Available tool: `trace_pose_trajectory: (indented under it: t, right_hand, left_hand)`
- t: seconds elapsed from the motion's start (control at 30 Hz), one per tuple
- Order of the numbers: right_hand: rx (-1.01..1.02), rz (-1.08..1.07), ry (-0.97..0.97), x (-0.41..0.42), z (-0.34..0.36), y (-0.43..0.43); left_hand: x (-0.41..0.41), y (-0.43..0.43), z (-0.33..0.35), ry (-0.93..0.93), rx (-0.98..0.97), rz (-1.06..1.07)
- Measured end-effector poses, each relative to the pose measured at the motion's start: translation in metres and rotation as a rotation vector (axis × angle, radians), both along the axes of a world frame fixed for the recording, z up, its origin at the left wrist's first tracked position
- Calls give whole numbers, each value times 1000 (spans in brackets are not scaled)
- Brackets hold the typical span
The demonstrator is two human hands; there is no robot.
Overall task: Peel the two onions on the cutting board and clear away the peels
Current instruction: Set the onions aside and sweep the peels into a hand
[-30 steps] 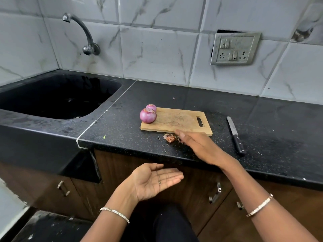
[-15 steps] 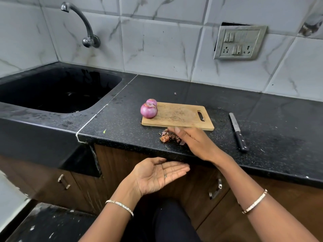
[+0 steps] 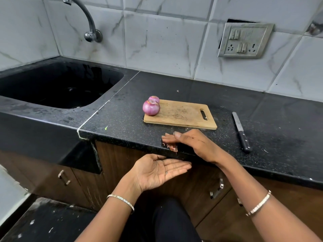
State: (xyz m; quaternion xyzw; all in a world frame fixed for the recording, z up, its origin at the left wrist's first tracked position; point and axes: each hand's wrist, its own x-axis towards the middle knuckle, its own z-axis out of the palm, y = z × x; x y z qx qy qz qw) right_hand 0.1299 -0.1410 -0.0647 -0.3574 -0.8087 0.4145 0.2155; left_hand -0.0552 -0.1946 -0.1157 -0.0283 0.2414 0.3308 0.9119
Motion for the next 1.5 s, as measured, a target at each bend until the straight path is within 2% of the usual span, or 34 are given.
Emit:
trace_pose_trajectory:
  t: [0.07,0.13,0.3,0.5,0.7,0.8,0.87,0.93,1.0,1.07,1.17,1.27,1.37,1.43,1.5]
  right_hand:
    - [-2,-85,128,3,1,1]
    - [23,-152,159,-1,3,11]
    - [105,-56,-108,-24,2,25]
    - [154,42,-172,-15,-6,0]
    - [159,45,-59,-4,-10,-42]
    - [181,-60,40,-5,-3,-52]
    - [248,-216,87,-3,3,-41]
    - [351,-391,-13,5,8,-21]
    - [405,-486,-225,11,9,-7]
    - [407,-481,-321,14,2,-4]
    - [409,-362,-383,8,-7,-11]
    - [299,-212,-337,2,-10,-30]
    - [188,-88,-166,2,-8,-57]
    - [120,-149,-14,8,1,-60]
    - [217,-323,1,16,9,-45]
  left_hand:
    - [1,1,1,-16,-14,9]
    - [3,1,1,-22,-34,0]
    - [9,2,1,-17,-28,-24]
    - [14,3,0,-16,-25,-29]
    - [19,-1,10,-74,-12,23]
    - [16,2,9,-59,-60,-9]
    - [16,3,8,-39,-103,-7]
    - [16,2,8,-64,-131,7]
    - [18,0,10,-55,-99,6]
    - [21,-2,12,-25,-49,-6]
    - [25,-5,12,11,23,-28]
    - [28,-3,10,23,49,-33]
    - [29,1,3,9,33,-23]
    - [29,0,4,-23,22,-31]
    - [28,-2,8,-52,-21,-30]
